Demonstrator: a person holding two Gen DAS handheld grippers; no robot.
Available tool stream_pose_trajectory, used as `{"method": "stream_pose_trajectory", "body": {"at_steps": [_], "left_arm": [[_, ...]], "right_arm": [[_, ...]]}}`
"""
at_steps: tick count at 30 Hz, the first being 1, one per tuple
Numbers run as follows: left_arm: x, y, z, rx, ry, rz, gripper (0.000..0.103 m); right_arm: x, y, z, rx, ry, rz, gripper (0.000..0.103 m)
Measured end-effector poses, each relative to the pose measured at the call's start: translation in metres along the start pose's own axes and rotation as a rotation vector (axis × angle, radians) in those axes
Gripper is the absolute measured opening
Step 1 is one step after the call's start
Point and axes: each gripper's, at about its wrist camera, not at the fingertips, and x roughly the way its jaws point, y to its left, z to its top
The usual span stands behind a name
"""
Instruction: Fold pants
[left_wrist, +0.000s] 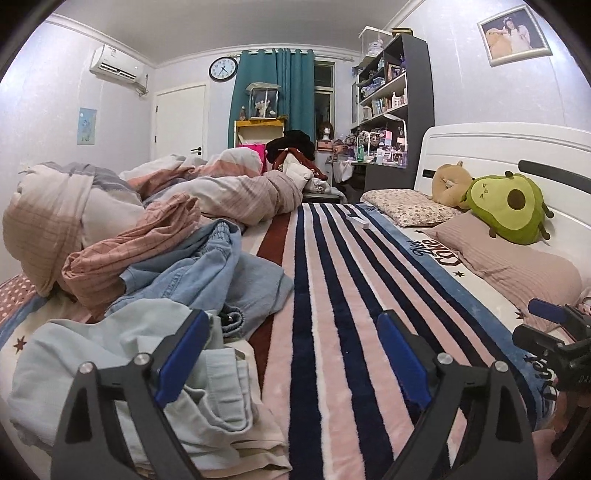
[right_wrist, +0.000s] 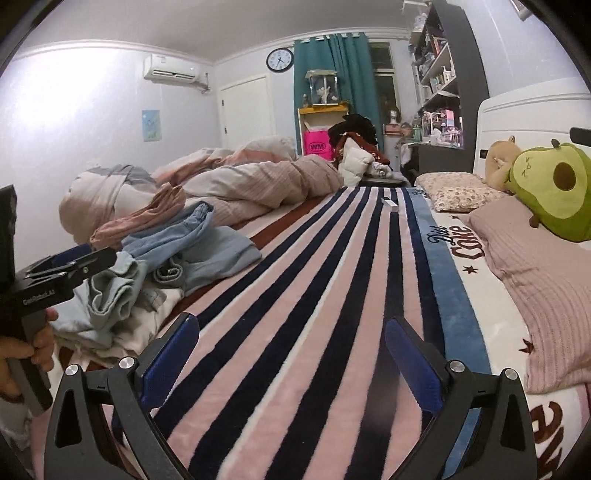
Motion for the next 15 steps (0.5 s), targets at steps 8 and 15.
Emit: {"method": "stream_pose_trajectory", "body": {"at_steps": [8, 15], "left_arm": [[-0.002, 0.000, 0.000, -0.014, -0.014, -0.010, 0.090], [-0.011, 0.001, -0.003, -0.014, -0.020, -0.006, 0.090]], "right_arm": [[-0.009, 0.003, -0.003, -0.021, -0.039, -0.017, 0.101], [-0.015, 0.008, -0.004, -0.062, -0.064, -0.020, 0.101]]}}
